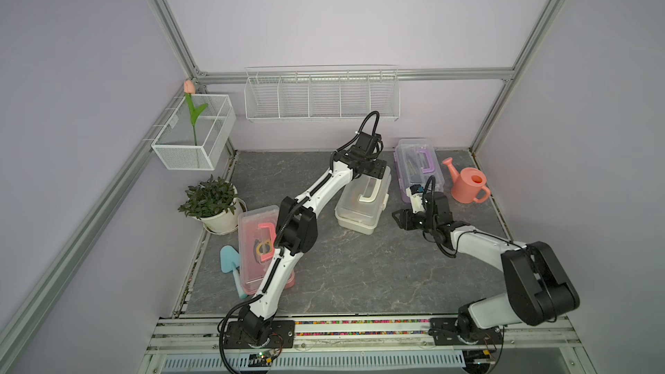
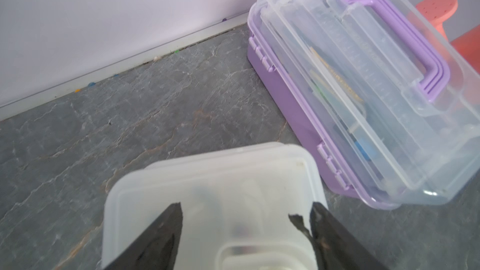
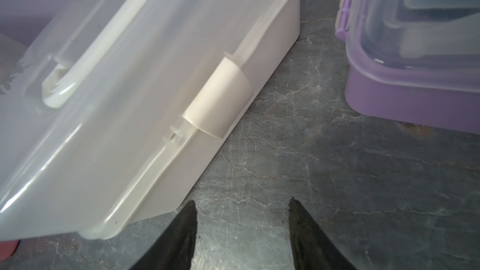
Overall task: Close toolboxes
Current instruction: Move the toolbox to the center of the board.
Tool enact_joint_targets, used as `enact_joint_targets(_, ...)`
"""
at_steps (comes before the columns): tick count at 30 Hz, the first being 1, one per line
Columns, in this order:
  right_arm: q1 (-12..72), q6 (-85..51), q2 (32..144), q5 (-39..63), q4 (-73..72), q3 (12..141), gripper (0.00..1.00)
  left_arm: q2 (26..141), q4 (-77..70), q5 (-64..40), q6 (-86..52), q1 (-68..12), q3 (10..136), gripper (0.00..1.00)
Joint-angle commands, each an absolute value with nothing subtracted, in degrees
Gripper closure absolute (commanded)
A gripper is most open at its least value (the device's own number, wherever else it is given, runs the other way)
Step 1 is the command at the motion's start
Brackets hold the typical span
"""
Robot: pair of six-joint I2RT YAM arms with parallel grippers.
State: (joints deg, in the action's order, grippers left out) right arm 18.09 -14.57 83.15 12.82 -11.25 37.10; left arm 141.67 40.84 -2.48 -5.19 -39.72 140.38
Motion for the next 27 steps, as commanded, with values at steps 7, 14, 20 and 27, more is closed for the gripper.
enact_joint_targets(7,17.99,-15.28,80.49,12.69,-12.04,36.45,0.42,148.95,43.01,-9.22,-3.01,-39.48,148.79,0.11)
enact_joint_targets(14,18.1,-18.18,83.17,11.1,-15.44,36.52,0.41,150.4,39.07,-11.16,-5.96,-38.77,148.52,0.11)
enact_joint_targets(20,17.82,-20.98,84.76,10.91,-13.52,42.9,0.39,140.22,33.18,-15.12,-10.34,-36.74,136.8,0.14)
enact_joint_targets(27,16.64,-22.69,87.45,11.42,-8.87,54.57,0.37,121.45,23.42,-11.59,-11.14,-36.69,115.26,0.13)
